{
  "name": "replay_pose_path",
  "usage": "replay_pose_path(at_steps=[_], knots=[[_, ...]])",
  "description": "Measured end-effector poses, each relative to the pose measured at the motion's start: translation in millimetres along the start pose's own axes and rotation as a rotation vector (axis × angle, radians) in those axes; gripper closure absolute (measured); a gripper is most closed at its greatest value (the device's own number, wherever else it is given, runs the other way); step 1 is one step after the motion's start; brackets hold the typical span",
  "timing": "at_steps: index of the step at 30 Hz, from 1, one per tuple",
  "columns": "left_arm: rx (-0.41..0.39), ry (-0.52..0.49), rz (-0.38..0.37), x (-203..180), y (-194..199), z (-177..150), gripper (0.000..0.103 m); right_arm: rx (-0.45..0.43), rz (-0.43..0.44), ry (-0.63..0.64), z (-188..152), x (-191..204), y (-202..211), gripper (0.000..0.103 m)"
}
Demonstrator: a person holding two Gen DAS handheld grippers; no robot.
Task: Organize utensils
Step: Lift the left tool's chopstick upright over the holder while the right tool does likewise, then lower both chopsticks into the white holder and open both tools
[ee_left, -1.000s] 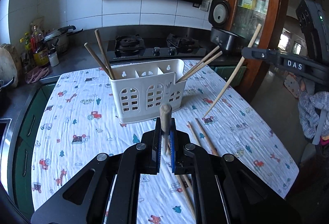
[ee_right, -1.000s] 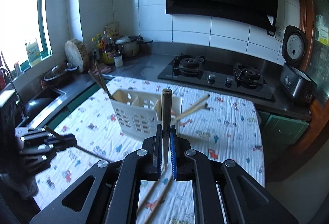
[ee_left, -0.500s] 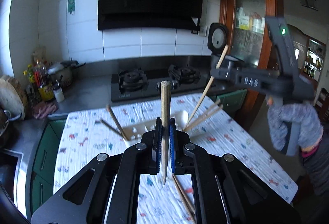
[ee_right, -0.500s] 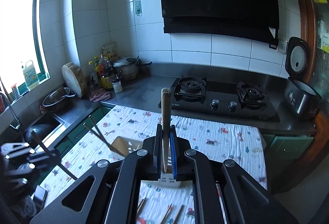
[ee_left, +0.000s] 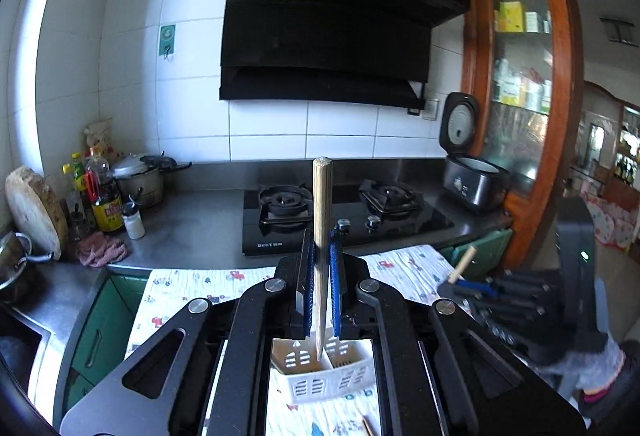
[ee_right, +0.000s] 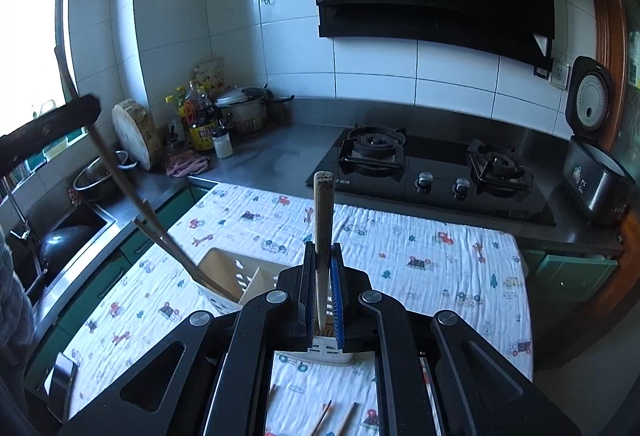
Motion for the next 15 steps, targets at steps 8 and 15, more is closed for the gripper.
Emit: replay_pose_path(at_steps=[8, 15], knots=[[0.064, 0.071, 0.009, 18.4, -36.7, -29.9, 0.097, 0.024, 0.007, -0.002, -9.2, -3.3, -10.5, 0.096], [0.129, 0.067, 0.009, 20.0, -54.3, -52.7, 0.097, 0.036, 0.001, -0.012, -14.1, -7.6, -14.8, 0.096]])
Point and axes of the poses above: each gripper's, at about its wrist camera, not at the fingertips, and y roughly against the way its jaws point, x to its left, z to its top, the point moved 6 cm from there along -y, roughly the way its jaws point, and after that the axes turned 8 degrees about -y, right-handed, at the moved point
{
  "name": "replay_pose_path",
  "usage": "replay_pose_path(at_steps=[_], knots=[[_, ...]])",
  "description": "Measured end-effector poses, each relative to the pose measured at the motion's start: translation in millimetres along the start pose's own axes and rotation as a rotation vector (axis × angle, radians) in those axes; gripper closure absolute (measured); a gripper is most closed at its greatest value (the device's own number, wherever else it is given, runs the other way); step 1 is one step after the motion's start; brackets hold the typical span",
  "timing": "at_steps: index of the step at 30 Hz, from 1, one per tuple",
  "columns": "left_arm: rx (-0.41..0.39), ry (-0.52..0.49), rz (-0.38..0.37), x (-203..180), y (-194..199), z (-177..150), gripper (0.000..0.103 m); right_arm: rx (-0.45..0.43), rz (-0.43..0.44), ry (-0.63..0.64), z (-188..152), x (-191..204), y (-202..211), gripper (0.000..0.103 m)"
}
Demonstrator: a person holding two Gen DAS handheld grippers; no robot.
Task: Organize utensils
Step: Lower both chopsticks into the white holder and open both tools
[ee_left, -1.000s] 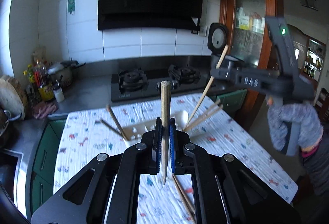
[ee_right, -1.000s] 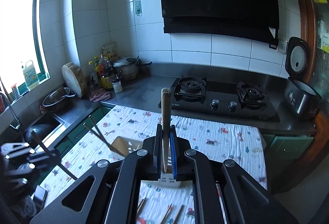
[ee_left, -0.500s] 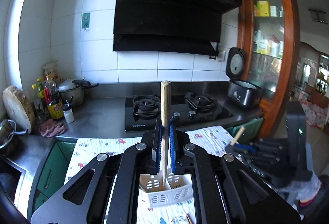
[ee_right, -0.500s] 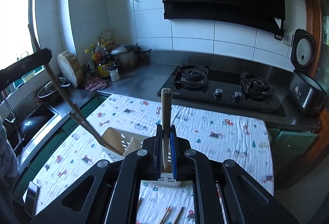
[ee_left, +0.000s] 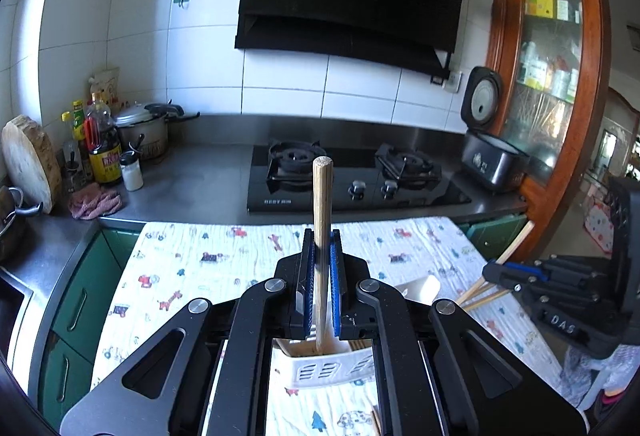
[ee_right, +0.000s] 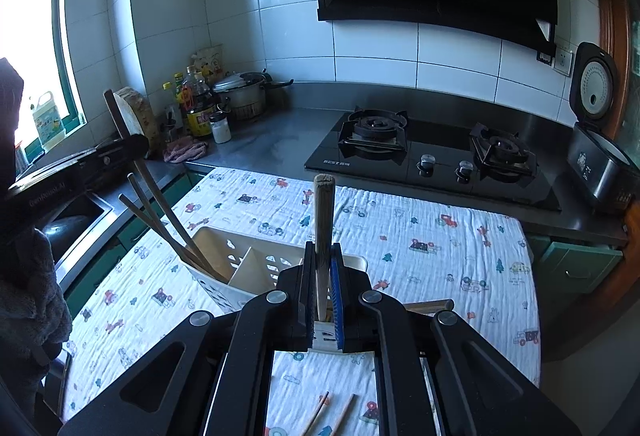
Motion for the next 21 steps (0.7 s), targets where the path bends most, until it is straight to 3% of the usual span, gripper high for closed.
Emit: replay_pose_path(at_steps=[10, 18, 21], knots=[[0.069, 0.011, 0.014, 7.0, -17.8, -18.8, 0.097, 0.025, -0.004, 0.005, -8.7, 1.7, -10.0, 0.096], [0.074, 0.019, 0.012, 7.9, -16.6, -21.6, 0.096, 0.019, -0.007, 0.002, -7.8, 1.3, -7.4, 0.095], [0.066, 0.019, 0.010, 6.9, -11.8, -20.7, 0.088, 0.003, -0.007, 0.001, -6.0, 1.4, -2.1, 0.093]])
Point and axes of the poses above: each gripper's, at about its wrist camera, not at the fingertips, and y roughly against the way its jaws point, x to its left, z to its top, the point moved 6 cm from there along -y, roughly the way its jaws point, and after that the axes turned 8 degrees about -y, right-handed, at the moved point
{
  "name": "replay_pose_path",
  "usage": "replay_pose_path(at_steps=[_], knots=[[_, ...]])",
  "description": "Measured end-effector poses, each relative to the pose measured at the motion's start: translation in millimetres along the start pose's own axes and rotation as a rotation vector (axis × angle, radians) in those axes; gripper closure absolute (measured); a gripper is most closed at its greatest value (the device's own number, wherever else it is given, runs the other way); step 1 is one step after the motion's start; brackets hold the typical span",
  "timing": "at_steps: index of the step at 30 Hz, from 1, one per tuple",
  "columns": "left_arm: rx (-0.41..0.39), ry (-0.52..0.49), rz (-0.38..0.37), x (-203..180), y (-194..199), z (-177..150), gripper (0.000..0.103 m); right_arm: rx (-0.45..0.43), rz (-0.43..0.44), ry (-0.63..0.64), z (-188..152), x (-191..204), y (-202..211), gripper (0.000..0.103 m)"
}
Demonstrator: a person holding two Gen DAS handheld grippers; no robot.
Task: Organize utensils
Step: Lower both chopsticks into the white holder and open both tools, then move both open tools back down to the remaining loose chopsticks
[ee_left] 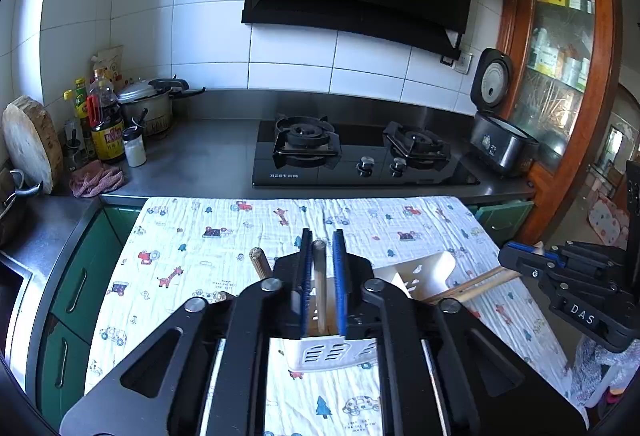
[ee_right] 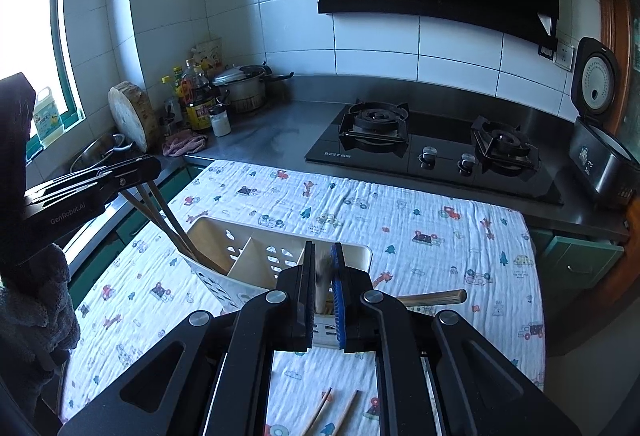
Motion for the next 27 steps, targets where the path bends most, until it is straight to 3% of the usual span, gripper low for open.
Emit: replay_pose_path(at_steps=[2, 6, 8, 12, 14, 18, 19, 27], knots=[[-0.014, -0.002, 0.005, -2.0, 6.7, 1.3, 0.072, -0.019, -0.013, 0.006, 2.3, -0.4, 5.6, 0.083], [-0.051, -0.023, 0.017, -8.6, 23.9, 5.4, 0.061, -0.053, -0.028, 0.013, 6.2, 0.0, 19.8, 0.077], [-0.065, -0.029, 0.020, -11.2, 32.9, 6.2, 0.051, -0.073, -0.037, 0.021, 6.2, 0.6, 29.4, 0.069], [-0.095, -0.047, 0.026, -15.7, 53.2, 1.8, 0.047, -0.112, -0.061, 0.046, 0.8, 1.4, 50.3, 0.060], [-0.103, -0.039, 0.026, -15.7, 63.5, -4.6, 0.039, -0.126, -0.066, 0.049, -5.1, 1.1, 60.5, 0.058], [-0.105, -0.022, 0.012, -16.2, 80.8, -20.0, 0.037, -0.150, -0.074, 0.053, -19.1, 0.9, 79.8, 0.054], [-0.106, -0.015, 0.011, -16.0, 84.7, -23.9, 0.035, -0.160, -0.082, 0.060, -23.9, 1.2, 85.6, 0.049], [-0.101, 0.005, 0.014, -19.2, 108.4, -59.6, 0.021, -0.179, -0.086, 0.076, -60.5, 5.8, 113.8, 0.036]])
Point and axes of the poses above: each gripper's, at about its wrist camera, not at the fingertips, and y roughly against the way its jaws point, x to its left, z to its top, the point moved 6 cm from there along -y, roughly the way its jaws point, and after that the axes turned 8 degrees about -y, right-handed, at the moved point
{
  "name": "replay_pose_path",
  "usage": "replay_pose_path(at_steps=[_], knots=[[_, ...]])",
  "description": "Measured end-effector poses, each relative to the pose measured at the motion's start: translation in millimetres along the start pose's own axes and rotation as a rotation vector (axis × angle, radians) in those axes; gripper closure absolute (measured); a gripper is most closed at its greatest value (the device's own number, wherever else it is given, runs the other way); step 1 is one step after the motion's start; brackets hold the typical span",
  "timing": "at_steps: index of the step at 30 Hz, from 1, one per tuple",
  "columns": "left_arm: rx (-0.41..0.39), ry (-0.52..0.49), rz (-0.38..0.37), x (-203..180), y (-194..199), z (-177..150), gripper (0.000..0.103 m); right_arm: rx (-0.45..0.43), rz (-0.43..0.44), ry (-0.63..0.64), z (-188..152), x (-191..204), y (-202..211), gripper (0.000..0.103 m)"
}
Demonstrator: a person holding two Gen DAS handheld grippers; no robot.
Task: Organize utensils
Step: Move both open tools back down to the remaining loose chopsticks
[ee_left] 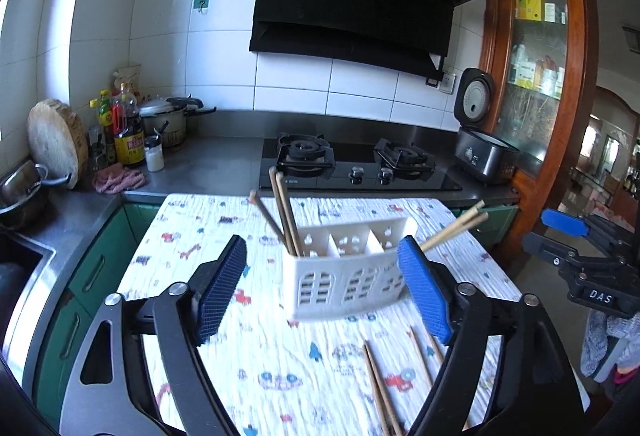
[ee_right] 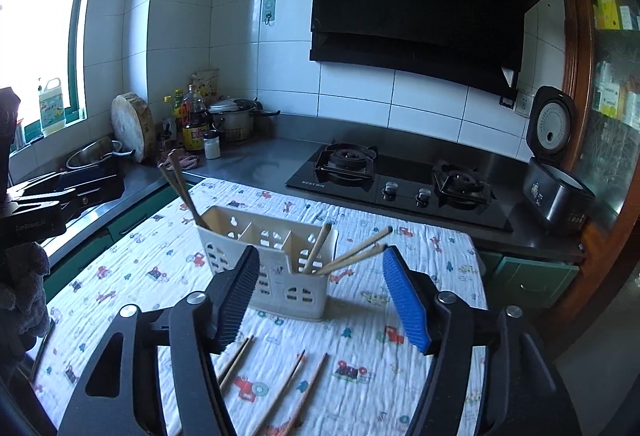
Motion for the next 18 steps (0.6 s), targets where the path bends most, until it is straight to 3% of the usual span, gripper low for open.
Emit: replay_pose_path(at_steps=[1, 7, 18], knots=[[0.000, 0.008, 0.005, 0.1, 3.6, -5.3, 0.016, 0.002, 0.002, -0.005, -5.0, 0.9, 2.7, 0.031], [0.018, 0.036, 0.006, 0.1, 19.3, -40.0, 0.008, 0.023, -0.012, -0.026, -41.2, 2.5, 12.2, 0.016], [0.066, 0.075, 0.041, 7.5, 35.6, -98.9, 0.006, 0.106, -0.064, -0.085, -128.4, -0.9, 12.4, 0.012]])
Point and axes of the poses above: each gripper's, at about its wrist camera, not at the fingertips, and y roughly against the way its jaws point, x to its left, z to its top, the point moved 6 cm from there along -y, roughly the way its jaws point, and after that the axes turned 8 degrees about -y, right-handed, at the moved point
